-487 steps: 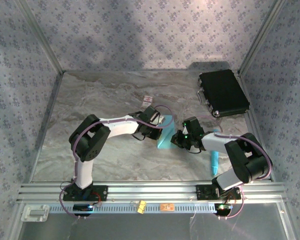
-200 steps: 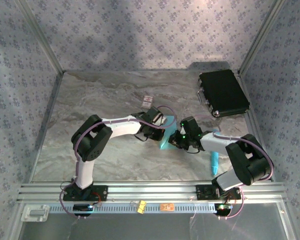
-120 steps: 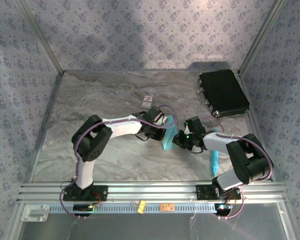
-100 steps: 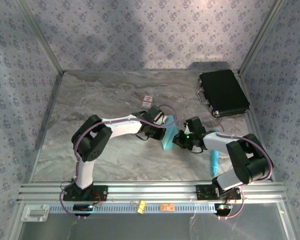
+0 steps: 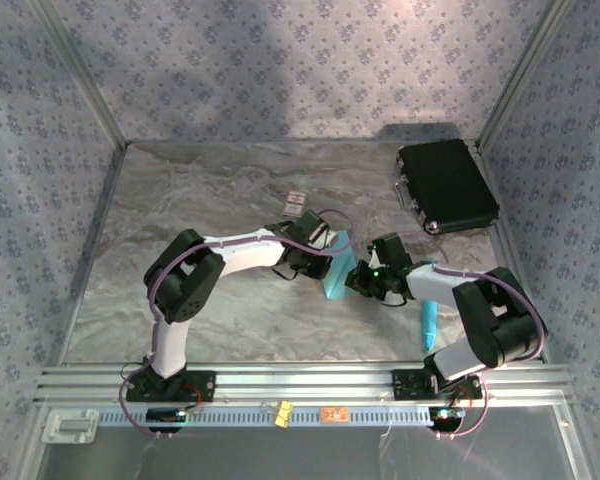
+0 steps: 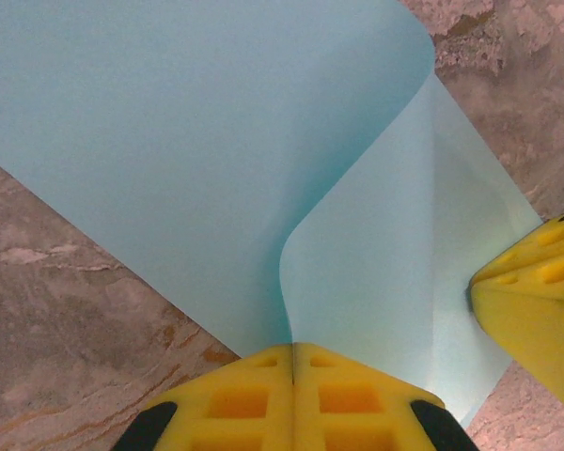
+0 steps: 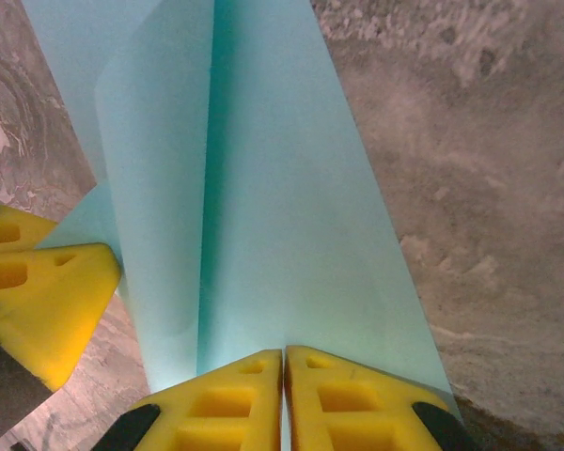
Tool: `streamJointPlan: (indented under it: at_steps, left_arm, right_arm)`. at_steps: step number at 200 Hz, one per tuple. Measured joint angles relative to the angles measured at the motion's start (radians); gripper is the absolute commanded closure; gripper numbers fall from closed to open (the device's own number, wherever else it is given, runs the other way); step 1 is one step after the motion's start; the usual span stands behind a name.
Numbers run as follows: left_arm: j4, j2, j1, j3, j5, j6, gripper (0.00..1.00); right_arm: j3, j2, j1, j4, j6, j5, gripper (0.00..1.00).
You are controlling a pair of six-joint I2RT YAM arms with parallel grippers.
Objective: Fold a paper plane with a square sheet of paper (pick it up from the middle)
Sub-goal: Fold the triangle a second time at the center of the table.
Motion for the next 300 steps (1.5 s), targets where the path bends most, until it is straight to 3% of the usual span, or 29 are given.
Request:
streamJointPlan:
  at_steps: [237, 300]
  left_arm:
    - [-0.005, 0.059, 0.0, 0.056, 0.003, 0.027, 0.93]
    - [-0.005, 0.06, 0.001, 0.056, 0.008, 0.026, 0.93]
  right_arm:
    - [0.002, 0.004, -0.007, 0.005, -0.003, -0.019, 0.86]
    - [-0.034, -0.061, -0.043, 0.106, 0.06, -0.03, 0.96]
